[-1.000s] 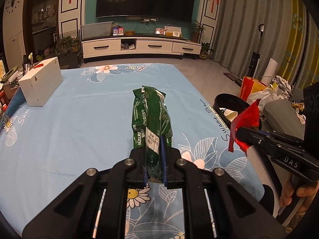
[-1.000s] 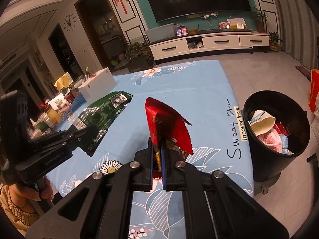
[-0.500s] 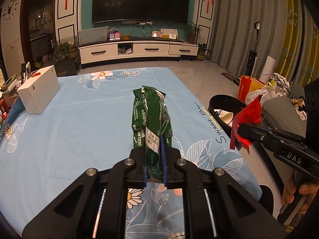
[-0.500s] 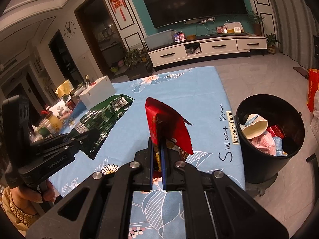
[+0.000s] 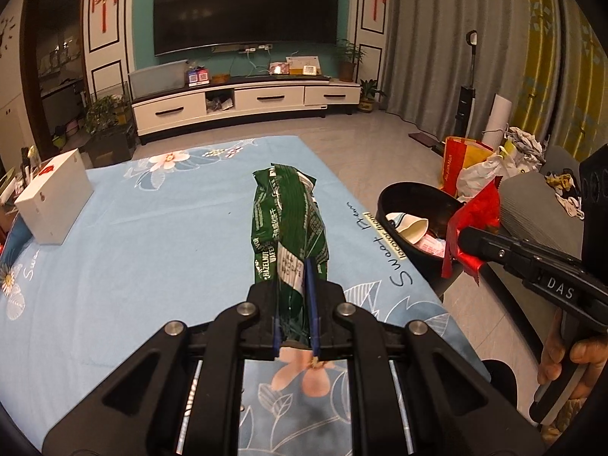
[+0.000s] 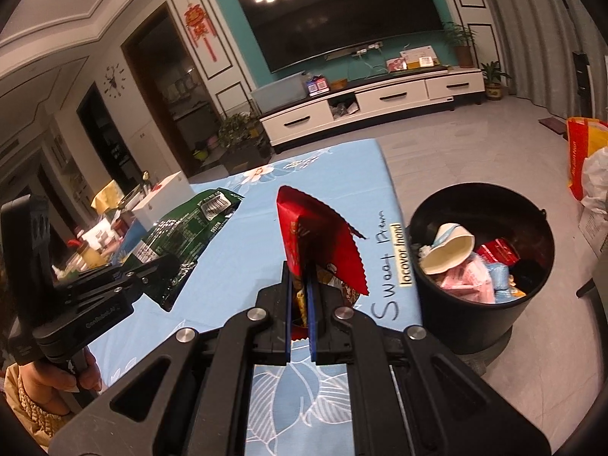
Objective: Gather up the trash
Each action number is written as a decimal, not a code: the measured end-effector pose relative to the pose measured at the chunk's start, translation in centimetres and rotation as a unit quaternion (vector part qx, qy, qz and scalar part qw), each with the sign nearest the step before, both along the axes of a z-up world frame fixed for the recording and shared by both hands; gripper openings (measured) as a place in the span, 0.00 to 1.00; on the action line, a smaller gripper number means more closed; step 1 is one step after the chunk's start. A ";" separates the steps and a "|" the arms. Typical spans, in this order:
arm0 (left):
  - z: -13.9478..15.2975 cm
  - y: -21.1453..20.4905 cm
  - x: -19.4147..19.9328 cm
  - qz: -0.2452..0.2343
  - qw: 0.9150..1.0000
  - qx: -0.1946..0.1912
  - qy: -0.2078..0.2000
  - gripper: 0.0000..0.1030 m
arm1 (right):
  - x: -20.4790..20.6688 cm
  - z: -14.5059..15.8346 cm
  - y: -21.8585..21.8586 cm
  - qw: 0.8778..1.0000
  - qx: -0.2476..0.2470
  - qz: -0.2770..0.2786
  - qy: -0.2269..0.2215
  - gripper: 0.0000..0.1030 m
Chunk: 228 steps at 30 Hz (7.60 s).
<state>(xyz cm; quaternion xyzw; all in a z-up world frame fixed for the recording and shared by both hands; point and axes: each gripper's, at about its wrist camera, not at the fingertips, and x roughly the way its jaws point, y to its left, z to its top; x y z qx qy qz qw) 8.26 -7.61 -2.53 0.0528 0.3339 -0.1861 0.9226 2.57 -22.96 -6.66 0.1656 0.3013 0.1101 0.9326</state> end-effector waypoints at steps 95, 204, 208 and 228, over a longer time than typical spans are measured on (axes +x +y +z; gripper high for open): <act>-11.3 -26.6 12.3 -0.176 0.975 0.099 0.094 0.12 | 11.7 -11.3 -15.3 0.976 -0.039 -0.103 0.185 0.07; 5.6 -8.7 -6.6 -0.026 0.996 0.080 0.044 0.97 | -9.0 5.3 -3.3 0.958 -0.140 -0.224 0.111 0.97; 5.8 -9.0 -6.6 -0.025 0.996 0.079 0.033 0.97 | -9.1 5.3 -3.4 0.957 -0.145 -0.224 0.112 0.97; 6.3 -8.0 -6.0 -0.008 0.997 0.073 0.022 0.97 | -8.7 5.7 -2.6 0.957 -0.159 -0.217 0.110 0.97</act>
